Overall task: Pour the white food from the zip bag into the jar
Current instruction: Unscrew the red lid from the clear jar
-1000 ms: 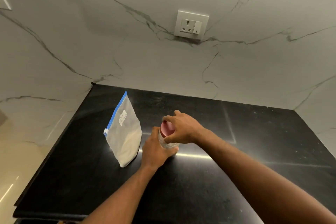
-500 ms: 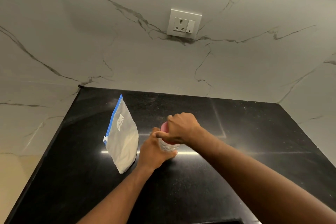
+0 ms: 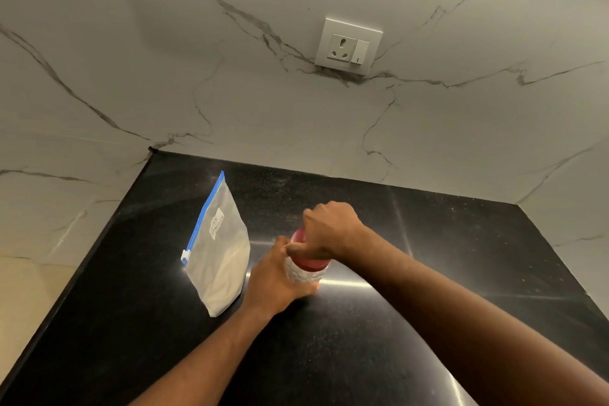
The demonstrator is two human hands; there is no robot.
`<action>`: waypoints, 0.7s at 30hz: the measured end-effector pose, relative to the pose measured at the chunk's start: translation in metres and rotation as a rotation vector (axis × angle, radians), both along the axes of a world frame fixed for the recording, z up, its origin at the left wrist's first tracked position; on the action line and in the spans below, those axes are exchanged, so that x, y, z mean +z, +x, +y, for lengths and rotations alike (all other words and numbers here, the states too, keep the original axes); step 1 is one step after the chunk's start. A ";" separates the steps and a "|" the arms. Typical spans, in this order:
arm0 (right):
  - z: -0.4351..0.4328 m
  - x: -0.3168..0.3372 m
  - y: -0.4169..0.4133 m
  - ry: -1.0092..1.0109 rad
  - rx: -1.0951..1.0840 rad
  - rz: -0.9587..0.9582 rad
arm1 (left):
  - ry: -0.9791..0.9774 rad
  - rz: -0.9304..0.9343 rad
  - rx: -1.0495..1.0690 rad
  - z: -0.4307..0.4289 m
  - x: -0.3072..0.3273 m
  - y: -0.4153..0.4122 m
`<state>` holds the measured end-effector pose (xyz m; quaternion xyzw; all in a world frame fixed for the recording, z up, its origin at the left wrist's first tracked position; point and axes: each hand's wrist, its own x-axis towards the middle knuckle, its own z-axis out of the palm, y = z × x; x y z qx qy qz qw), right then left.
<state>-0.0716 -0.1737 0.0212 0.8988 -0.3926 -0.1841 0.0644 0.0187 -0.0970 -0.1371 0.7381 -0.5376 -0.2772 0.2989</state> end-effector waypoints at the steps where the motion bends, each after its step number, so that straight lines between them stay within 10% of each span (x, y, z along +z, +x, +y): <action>1: -0.002 -0.002 -0.001 0.086 -0.046 -0.006 | 0.009 0.001 -0.004 0.000 0.001 0.000; 10: 0.006 0.014 -0.030 0.112 0.562 -0.032 | -0.008 -0.044 0.008 0.006 0.014 0.001; 16: -0.022 -0.001 -0.111 0.368 -0.057 -0.917 | -0.028 0.095 0.054 0.014 0.029 -0.006; 21: -0.007 -0.115 -0.150 0.277 -0.667 -1.214 | -0.034 0.168 0.074 0.021 0.030 -0.017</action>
